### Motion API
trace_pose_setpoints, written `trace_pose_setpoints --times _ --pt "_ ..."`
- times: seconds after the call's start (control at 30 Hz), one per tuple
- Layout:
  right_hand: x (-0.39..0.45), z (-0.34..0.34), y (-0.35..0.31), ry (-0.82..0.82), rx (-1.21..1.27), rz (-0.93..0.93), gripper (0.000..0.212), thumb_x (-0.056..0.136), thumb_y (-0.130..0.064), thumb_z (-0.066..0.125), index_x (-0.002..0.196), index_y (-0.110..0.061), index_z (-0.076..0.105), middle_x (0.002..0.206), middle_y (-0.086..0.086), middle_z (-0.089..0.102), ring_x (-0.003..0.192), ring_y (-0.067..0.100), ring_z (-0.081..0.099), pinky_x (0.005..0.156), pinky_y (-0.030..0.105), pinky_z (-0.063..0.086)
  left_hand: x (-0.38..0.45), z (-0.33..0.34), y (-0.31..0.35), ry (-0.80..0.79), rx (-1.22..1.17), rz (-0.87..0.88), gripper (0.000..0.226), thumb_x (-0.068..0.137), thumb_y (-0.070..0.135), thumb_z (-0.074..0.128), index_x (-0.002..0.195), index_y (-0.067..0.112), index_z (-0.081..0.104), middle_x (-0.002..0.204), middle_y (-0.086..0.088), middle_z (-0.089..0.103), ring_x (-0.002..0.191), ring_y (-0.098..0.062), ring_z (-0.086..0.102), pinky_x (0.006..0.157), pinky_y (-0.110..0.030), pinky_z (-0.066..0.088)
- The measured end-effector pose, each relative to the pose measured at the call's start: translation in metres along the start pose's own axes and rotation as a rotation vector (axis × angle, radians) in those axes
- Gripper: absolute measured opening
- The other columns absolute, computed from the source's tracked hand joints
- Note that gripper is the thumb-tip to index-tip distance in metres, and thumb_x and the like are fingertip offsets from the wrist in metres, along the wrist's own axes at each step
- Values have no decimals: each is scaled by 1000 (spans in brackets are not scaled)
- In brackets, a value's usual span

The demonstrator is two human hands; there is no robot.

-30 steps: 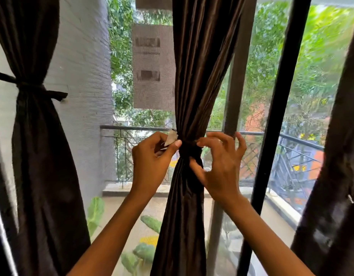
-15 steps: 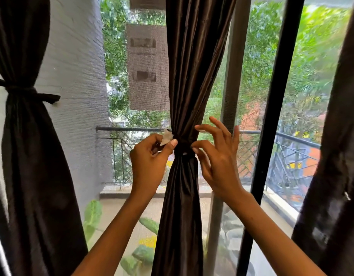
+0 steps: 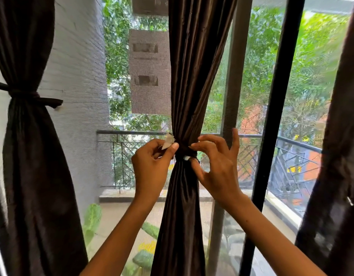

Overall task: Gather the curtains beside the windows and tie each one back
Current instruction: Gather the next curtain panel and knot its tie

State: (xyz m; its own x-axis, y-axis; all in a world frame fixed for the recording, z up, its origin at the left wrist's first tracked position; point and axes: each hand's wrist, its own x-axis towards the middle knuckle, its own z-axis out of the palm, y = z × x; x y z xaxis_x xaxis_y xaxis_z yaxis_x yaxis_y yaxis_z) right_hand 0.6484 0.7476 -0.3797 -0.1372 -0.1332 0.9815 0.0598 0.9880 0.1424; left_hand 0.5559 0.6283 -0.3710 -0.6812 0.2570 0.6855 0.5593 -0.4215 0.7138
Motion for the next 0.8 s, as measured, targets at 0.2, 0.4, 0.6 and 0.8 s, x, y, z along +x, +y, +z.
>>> trace_pose_setpoints --times 0.2,0.4,0.6,0.8 --pt "2 -6 -5 16 -49 -30 19 92 -14 57 84 -7 72 88 -6 72 117 17 55 107 71 11 0 -1 3 13 -44 -32 5 82 10 71 81 15 71 77 -6 72 76 -21 70 77 -46 57" --pt "-4 -12 -19 -1 123 186 10 85 -10 63 84 -20 62 146 -1 36 146 26 12 111 63 -1 7 -8 3 60 -240 -246 8 84 7 67 82 12 73 79 -5 72 77 -14 70 65 -23 55" --pt "-14 -17 -23 64 303 380 10 85 -8 61 84 -18 63 144 -14 31 146 24 12 110 66 5 18 -8 5 168 -355 -390 8 81 3 69 78 10 72 77 -4 71 78 -17 70 63 -23 57" --pt "-23 -4 -20 103 375 488 8 89 -23 59 85 -31 58 138 -19 35 145 20 17 109 67 15 15 -13 -14 350 -261 -256 13 81 6 70 74 16 72 64 8 69 66 -6 64 64 -24 53"
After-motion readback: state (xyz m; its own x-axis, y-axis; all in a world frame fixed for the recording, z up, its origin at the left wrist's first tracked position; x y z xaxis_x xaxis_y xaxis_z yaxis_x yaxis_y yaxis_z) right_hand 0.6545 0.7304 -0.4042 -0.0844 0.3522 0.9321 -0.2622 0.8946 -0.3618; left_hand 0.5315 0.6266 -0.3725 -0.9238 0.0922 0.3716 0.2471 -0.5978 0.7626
